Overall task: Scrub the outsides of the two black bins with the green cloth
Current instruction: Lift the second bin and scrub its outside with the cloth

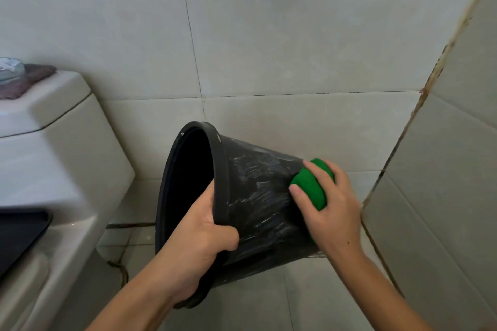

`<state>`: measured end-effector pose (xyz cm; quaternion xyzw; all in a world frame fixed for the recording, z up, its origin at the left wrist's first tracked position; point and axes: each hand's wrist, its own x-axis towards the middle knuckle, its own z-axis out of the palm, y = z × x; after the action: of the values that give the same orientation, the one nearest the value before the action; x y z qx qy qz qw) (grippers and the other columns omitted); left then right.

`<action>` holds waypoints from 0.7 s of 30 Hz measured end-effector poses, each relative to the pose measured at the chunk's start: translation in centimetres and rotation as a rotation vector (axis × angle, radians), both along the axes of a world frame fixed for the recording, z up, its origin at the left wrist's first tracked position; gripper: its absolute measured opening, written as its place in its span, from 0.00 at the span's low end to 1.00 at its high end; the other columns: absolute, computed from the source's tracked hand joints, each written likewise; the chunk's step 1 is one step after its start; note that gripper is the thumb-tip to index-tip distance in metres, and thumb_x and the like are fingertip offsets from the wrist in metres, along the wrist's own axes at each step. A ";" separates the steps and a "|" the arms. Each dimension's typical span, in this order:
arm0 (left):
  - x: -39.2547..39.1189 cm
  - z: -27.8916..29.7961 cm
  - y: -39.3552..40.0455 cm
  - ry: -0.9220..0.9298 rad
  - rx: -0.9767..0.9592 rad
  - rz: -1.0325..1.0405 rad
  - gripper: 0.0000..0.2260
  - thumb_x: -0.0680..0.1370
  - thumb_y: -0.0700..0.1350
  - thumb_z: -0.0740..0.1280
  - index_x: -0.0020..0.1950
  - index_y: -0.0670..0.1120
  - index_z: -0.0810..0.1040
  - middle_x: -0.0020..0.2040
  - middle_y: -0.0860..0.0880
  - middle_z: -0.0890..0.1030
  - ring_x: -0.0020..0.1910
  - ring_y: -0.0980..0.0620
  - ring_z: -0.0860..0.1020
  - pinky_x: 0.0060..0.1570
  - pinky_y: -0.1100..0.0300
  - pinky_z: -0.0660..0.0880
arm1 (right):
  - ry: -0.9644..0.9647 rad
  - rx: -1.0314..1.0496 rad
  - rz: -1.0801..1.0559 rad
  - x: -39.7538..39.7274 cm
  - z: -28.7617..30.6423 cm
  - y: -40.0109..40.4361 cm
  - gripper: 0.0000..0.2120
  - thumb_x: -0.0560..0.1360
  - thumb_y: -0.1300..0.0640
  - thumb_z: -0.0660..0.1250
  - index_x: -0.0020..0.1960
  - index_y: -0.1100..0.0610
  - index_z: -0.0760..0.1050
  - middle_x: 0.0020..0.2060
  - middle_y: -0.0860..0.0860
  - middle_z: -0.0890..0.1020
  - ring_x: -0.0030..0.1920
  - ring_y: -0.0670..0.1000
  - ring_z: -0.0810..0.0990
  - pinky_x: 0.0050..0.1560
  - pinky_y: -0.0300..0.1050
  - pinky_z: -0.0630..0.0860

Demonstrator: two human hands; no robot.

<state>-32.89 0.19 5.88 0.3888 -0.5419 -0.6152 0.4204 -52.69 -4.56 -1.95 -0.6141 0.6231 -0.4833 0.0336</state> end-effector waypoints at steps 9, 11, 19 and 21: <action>1.0 -0.5 -1.0 0.118 -0.022 0.122 0.30 0.51 0.31 0.64 0.50 0.48 0.83 0.47 0.40 0.84 0.44 0.44 0.83 0.40 0.55 0.79 | 0.272 -0.331 0.196 3.1 1.7 1.1 0.24 0.75 0.38 0.64 0.64 0.50 0.79 0.65 0.57 0.76 0.63 0.54 0.76 0.62 0.45 0.73; 2.1 -0.1 -1.1 0.148 -0.017 0.150 0.29 0.47 0.37 0.67 0.49 0.47 0.83 0.47 0.40 0.84 0.45 0.42 0.82 0.42 0.51 0.78 | 0.164 -0.192 0.035 1.1 1.9 -0.3 0.25 0.72 0.36 0.63 0.64 0.47 0.78 0.65 0.53 0.76 0.61 0.53 0.77 0.57 0.42 0.71; 3.5 0.7 -0.6 0.183 -0.031 0.177 0.27 0.51 0.31 0.63 0.45 0.47 0.84 0.44 0.41 0.84 0.40 0.43 0.83 0.35 0.53 0.80 | -0.003 -0.145 -0.134 0.5 2.2 -1.5 0.27 0.71 0.36 0.62 0.62 0.50 0.79 0.63 0.52 0.75 0.60 0.54 0.77 0.55 0.42 0.70; 3.5 0.8 -0.7 0.189 -0.032 0.194 0.25 0.55 0.29 0.59 0.43 0.47 0.85 0.42 0.42 0.84 0.38 0.44 0.83 0.33 0.55 0.81 | 0.105 -0.216 -0.069 2.0 2.2 -0.9 0.25 0.72 0.37 0.64 0.61 0.52 0.80 0.64 0.55 0.75 0.61 0.56 0.77 0.56 0.46 0.74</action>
<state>-29.36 -0.48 6.70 0.3730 -0.4692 -0.5969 0.5333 -50.70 -5.43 0.22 -0.6167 0.5892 -0.5156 -0.0819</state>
